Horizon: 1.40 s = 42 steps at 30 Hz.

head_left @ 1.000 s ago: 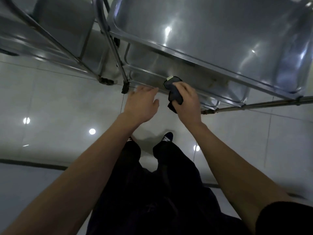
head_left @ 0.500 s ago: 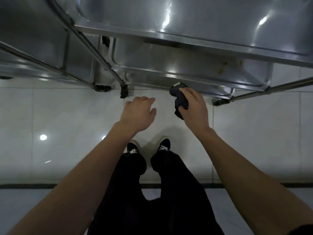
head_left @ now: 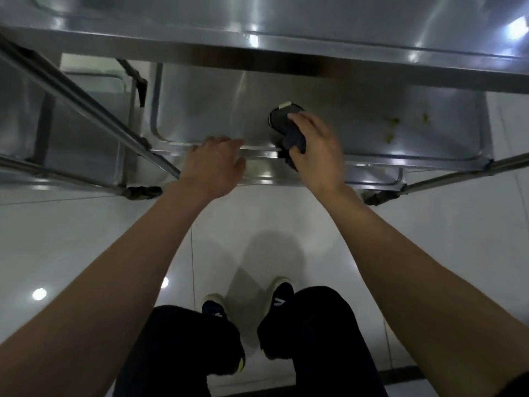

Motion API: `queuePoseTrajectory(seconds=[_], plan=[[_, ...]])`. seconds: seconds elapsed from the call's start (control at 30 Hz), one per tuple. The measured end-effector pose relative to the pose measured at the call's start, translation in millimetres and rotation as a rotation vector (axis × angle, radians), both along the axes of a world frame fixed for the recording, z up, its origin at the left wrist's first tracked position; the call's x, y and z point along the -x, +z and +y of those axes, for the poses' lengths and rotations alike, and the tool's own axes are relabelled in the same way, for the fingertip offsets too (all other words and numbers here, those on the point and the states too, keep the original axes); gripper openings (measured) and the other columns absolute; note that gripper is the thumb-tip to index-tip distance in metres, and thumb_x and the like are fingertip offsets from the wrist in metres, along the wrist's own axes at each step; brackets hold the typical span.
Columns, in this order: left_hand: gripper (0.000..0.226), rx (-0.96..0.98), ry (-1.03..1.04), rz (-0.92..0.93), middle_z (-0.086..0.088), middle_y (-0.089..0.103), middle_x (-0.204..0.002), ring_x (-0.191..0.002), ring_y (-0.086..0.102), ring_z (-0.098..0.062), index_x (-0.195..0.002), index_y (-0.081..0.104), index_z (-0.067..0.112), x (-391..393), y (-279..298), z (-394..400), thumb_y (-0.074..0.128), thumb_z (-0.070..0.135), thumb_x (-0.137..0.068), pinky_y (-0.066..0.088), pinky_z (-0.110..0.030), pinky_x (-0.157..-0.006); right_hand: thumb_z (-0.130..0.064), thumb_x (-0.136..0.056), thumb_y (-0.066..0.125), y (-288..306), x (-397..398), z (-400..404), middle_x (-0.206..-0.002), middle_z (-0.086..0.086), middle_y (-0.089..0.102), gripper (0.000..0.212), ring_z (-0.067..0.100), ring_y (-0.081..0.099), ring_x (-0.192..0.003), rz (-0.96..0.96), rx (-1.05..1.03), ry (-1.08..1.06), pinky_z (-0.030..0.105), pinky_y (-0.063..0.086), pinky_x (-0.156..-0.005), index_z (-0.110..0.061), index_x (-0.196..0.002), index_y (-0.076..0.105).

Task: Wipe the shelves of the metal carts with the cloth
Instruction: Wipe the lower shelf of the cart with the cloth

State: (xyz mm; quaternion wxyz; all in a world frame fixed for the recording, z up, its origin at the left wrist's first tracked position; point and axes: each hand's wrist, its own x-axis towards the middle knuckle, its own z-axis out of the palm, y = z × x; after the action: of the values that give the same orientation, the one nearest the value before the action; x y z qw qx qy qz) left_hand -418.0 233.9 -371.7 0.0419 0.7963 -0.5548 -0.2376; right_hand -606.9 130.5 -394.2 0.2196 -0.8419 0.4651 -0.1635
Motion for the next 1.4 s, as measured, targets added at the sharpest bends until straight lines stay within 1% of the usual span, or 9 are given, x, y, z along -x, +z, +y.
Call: queuePoseTrajectory(seconds=[0.13,0.37,0.43,0.5,0.57,0.63,0.73,1.07,1.4], plan=[[0.047,0.058,-0.006,-0.037,-0.006,0.057,-0.142,-0.130,0.049,-0.031,-0.144,0.054,0.023,-25,-42,-16,0.053,0.031,-0.097,0.041,-0.047,-0.104,-0.004,-0.079,0.062,-31,-28,-23,-0.135,0.008,0.058,0.055,0.032,0.054,-0.116,0.008,0.081,0.007,0.043,0.047,-0.096,-0.013,-0.133,0.060],[0.043,0.246,0.034,-0.113,-0.003,0.059,-0.140,-0.129,0.050,-0.031,-0.138,0.059,0.021,-60,-92,-14,0.053,0.031,-0.096,0.042,-0.052,-0.101,-0.010,-0.086,0.059,-71,-65,-29,-0.148,0.001,0.046,0.060,0.029,0.043,-0.131,0.167,0.104,0.101,0.043,0.040,-0.102,-0.022,-0.144,0.049],[0.040,0.306,0.014,-0.146,-0.003,0.060,-0.138,-0.128,0.050,-0.032,-0.135,0.061,0.021,-61,-102,-12,0.053,0.031,-0.097,0.041,-0.053,-0.100,-0.018,-0.087,0.062,-78,-69,-31,-0.152,0.003,0.043,0.062,0.028,0.042,-0.135,0.124,0.072,0.131,0.044,0.041,-0.105,-0.021,-0.147,0.045],[0.036,0.365,0.004,-0.174,-0.003,0.061,-0.135,-0.127,0.051,-0.031,-0.130,0.064,0.021,-60,-112,-7,0.054,0.031,-0.097,0.041,-0.052,-0.099,-0.037,-0.092,0.063,-85,-68,-27,-0.160,0.002,0.033,0.064,0.024,0.034,-0.143,0.054,0.006,0.124,0.041,0.035,-0.113,-0.022,-0.150,0.040],[0.032,0.398,0.017,-0.188,-0.001,0.060,-0.134,-0.128,0.049,-0.029,-0.125,0.067,0.023,-62,-119,-2,0.053,0.033,-0.099,0.039,-0.052,-0.100,-0.051,-0.100,0.046,-96,-67,-18,-0.165,0.000,0.021,0.061,0.019,0.017,-0.151,0.083,0.022,0.128,0.041,0.022,-0.121,-0.026,-0.154,0.034],[0.029,0.433,0.060,-0.204,-0.001,0.061,-0.132,-0.130,0.047,-0.029,-0.121,0.070,0.026,-66,-125,5,0.054,0.036,-0.099,0.037,-0.051,-0.102,-0.048,-0.106,0.028,-103,-70,-10,-0.167,0.000,0.014,0.054,0.018,0.006,-0.154,0.117,0.050,0.143,0.045,0.012,-0.124,-0.027,-0.156,0.030],[0.031,0.444,0.097,-0.242,-0.001,0.061,-0.133,-0.133,0.046,-0.031,-0.122,0.071,0.031,-65,-131,12,0.051,0.040,-0.102,0.034,-0.050,-0.108,-0.041,-0.108,0.020,-104,-78,-10,-0.167,0.000,0.010,0.052,0.020,0.001,-0.154,0.156,0.040,0.135,0.048,0.008,-0.124,-0.027,-0.157,0.027],[0.038,0.361,0.076,-0.300,-0.005,0.056,-0.135,-0.132,0.045,-0.034,-0.128,0.067,0.031,-57,-125,12,0.040,0.044,-0.104,0.035,-0.052,-0.108,-0.036,-0.107,0.024,-108,-80,-12,-0.166,0.002,0.016,0.051,0.020,0.009,-0.153,0.189,0.094,0.133,0.044,0.011,-0.124,-0.024,-0.156,0.029],[0.036,0.360,0.085,-0.309,-0.003,0.051,-0.138,-0.134,0.042,-0.029,-0.130,0.063,0.035,-35,-127,45,0.041,0.045,-0.103,0.035,-0.053,-0.107,-0.034,-0.107,0.027,-109,-91,9,-0.165,0.000,0.020,0.049,0.018,0.010,-0.153,0.151,0.089,0.231,0.045,0.011,-0.124,-0.023,-0.155,0.032]])
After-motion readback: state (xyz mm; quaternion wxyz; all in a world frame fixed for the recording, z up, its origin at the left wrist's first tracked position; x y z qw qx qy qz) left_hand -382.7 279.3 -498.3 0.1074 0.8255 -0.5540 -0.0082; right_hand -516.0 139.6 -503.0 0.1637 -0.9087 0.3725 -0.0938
